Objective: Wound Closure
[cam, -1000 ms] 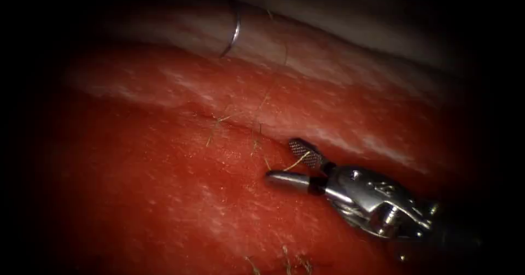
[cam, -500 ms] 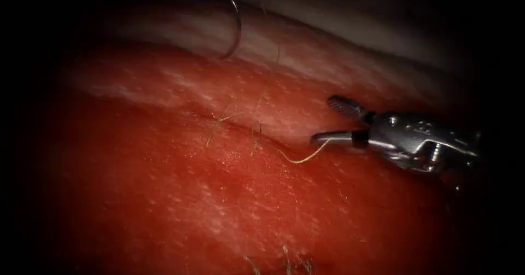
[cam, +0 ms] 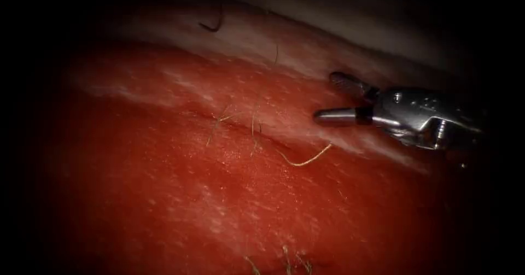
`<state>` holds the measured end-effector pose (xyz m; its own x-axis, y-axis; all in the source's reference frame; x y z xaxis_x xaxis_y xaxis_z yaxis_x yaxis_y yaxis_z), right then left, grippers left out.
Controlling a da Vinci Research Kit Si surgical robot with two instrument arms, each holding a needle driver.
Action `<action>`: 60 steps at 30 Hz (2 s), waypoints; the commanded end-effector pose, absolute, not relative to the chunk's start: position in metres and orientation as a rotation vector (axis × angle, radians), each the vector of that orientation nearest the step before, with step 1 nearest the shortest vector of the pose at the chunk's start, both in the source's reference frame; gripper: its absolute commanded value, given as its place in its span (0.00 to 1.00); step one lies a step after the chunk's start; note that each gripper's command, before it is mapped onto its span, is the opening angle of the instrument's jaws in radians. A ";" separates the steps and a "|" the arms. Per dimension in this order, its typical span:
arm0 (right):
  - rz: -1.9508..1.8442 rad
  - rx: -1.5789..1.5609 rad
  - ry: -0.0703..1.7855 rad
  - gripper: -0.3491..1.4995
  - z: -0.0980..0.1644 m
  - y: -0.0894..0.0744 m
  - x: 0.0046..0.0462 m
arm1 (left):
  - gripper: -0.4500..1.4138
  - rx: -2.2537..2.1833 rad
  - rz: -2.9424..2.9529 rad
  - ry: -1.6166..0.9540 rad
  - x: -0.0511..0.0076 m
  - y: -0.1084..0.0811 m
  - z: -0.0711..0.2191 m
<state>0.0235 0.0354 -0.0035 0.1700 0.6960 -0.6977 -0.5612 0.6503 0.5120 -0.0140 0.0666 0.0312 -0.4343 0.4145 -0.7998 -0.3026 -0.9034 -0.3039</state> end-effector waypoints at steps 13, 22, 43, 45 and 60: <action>1.094 0.275 1.143 0.84 0.003 0.034 0.0303 | 0.05 -1.376 2.364 -0.159 -0.0141 0.067 0.028; 1.098 0.295 1.163 0.84 0.003 0.034 0.0325 | 0.05 -1.379 2.364 -0.162 -0.0141 0.066 0.027; 1.058 0.344 1.184 0.71 0.004 0.034 0.0362 | 0.05 -1.414 2.348 -0.185 -0.0152 0.066 0.025; 1.037 0.378 1.195 0.00 0.004 0.034 0.0360 | 0.05 -1.417 2.348 -0.187 -0.0153 0.066 0.025; 1.122 0.217 1.186 0.99 0.001 0.036 0.0318 | 0.05 -1.421 2.366 -0.183 -0.0133 0.065 0.025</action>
<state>0.0310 0.0355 0.0010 -0.0553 0.7821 -0.6207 -0.5772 0.4822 0.6590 -0.0125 0.0652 0.0247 -0.4232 0.3787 -0.8231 -0.2465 -0.9223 -0.2977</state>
